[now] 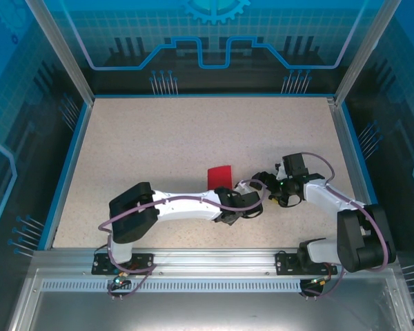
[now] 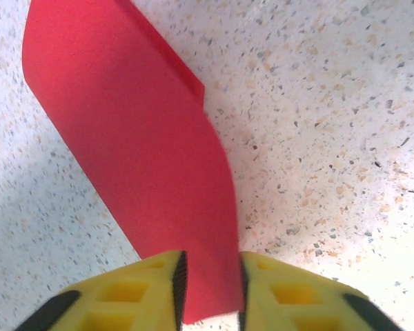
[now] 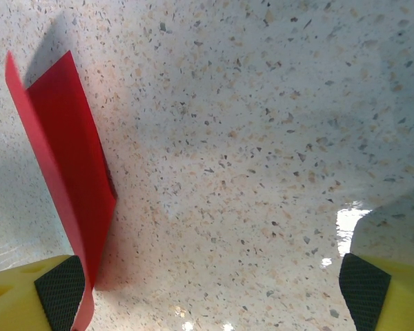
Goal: Fold a paper plane with a square sheet of paper (pick it up from the middle)
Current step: Third fold the triangle at the center of the table.
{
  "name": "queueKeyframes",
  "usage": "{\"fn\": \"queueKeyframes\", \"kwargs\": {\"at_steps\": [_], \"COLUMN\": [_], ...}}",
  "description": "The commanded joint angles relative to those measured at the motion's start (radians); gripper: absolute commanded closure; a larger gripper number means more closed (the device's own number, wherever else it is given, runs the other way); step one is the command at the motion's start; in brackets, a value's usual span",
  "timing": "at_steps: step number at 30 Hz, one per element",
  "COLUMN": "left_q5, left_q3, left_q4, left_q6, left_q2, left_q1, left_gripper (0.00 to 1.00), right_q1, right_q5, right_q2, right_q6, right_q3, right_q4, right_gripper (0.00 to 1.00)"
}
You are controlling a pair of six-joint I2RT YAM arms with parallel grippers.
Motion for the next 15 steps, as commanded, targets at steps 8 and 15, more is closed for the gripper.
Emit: {"fn": "queueKeyframes", "kwargs": {"at_steps": [8,15], "left_q5": [0.097,0.345], "left_q3": [-0.102,-0.214], "left_q4": [0.113,0.247], "left_q6": [0.007,0.019], "left_q2": [-0.119,-0.224], "left_q1": [0.045,0.146], "left_gripper": [0.98,0.99], "right_q1": [0.005,0.083], "right_q5": [-0.125,-0.135], "right_q2": [0.007,0.048], "right_q6": [-0.047,-0.056], "right_q3": [0.030,0.102], "right_q4": [0.055,0.070], "right_gripper": [0.14,0.51]}}
